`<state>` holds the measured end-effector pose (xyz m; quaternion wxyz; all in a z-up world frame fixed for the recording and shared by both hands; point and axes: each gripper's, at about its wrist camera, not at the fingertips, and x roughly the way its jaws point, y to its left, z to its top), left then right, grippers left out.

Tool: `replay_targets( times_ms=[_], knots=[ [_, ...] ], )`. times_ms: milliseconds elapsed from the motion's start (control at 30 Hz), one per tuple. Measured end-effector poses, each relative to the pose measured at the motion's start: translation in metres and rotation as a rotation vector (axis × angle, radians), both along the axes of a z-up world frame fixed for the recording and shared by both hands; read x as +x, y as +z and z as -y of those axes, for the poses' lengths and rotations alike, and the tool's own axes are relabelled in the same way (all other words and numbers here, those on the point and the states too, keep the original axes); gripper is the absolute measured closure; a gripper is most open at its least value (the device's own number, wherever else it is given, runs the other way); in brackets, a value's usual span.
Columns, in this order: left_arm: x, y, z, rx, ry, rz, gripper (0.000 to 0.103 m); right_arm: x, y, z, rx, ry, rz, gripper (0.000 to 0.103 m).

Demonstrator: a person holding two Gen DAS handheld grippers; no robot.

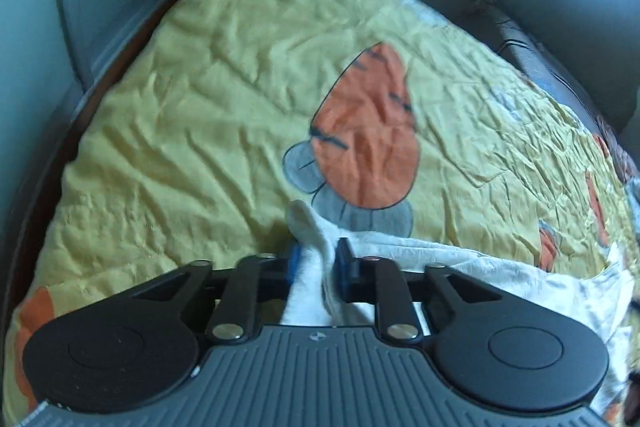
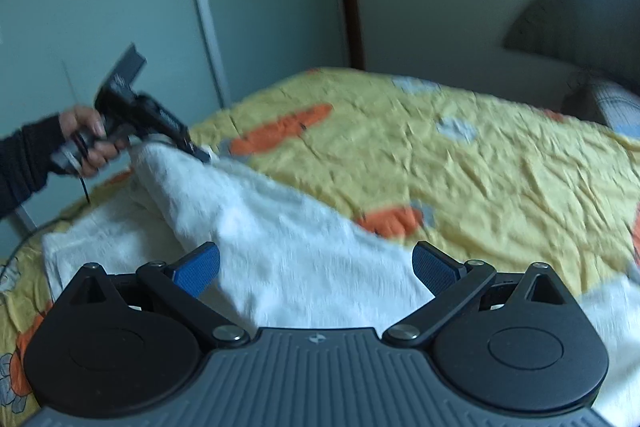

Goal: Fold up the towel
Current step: 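Close the left gripper on the pants edge while the right gripper closes on another edge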

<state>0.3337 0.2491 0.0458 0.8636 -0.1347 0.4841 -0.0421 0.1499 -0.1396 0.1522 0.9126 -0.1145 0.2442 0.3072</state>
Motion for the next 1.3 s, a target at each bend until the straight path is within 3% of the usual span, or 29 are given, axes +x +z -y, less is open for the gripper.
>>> replay_targets(
  times_ms=[100, 233, 333, 500, 600, 633, 700, 800, 967, 1033, 1067, 1300],
  knots=[
    [-0.018, 0.022, 0.014, 0.053, -0.060, 0.150, 0.090, 0.019, 0.004, 0.002, -0.020, 0.119, 0.007, 0.000],
    [-0.057, 0.056, 0.028, 0.065, -0.159, 0.368, 0.091, 0.080, 0.005, 0.005, -0.055, 0.200, -0.198, 0.000],
    [-0.086, 0.070, 0.034, 0.048, -0.214, 0.469, 0.091, 0.123, -0.007, 0.009, -0.107, 0.202, -0.311, 0.000],
    [-0.128, 0.078, 0.038, -0.021, -0.265, 0.589, 0.091, 0.159, -0.033, 0.007, -0.216, 0.212, -0.397, 0.001],
    [-0.144, 0.077, 0.036, -0.049, -0.277, 0.626, 0.091, 0.167, -0.049, 0.006, -0.237, 0.263, -0.469, 0.003],
    [-0.148, 0.076, 0.034, -0.057, -0.275, 0.635, 0.091, 0.170, -0.055, 0.002, -0.257, 0.276, -0.492, 0.012],
    [-0.155, 0.074, 0.029, -0.079, -0.273, 0.651, 0.091, 0.167, -0.058, -0.003, -0.281, 0.303, -0.472, 0.019],
    [-0.163, 0.070, 0.024, -0.103, -0.264, 0.652, 0.091, 0.169, -0.055, -0.001, -0.268, 0.306, -0.509, 0.068],
    [-0.163, 0.061, 0.011, -0.131, -0.228, 0.633, 0.091, 0.172, -0.055, 0.002, -0.236, 0.296, -0.554, 0.073],
    [-0.163, 0.058, 0.008, -0.134, -0.212, 0.626, 0.091, 0.171, -0.054, 0.001, -0.220, 0.288, -0.555, 0.090],
    [-0.164, 0.058, 0.007, -0.139, -0.203, 0.619, 0.091, 0.168, -0.051, 0.000, -0.210, 0.290, -0.551, 0.093],
    [-0.178, 0.057, 0.001, -0.161, -0.169, 0.615, 0.091, 0.124, -0.018, 0.004, -0.173, 0.302, -0.419, 0.097]
  ],
)
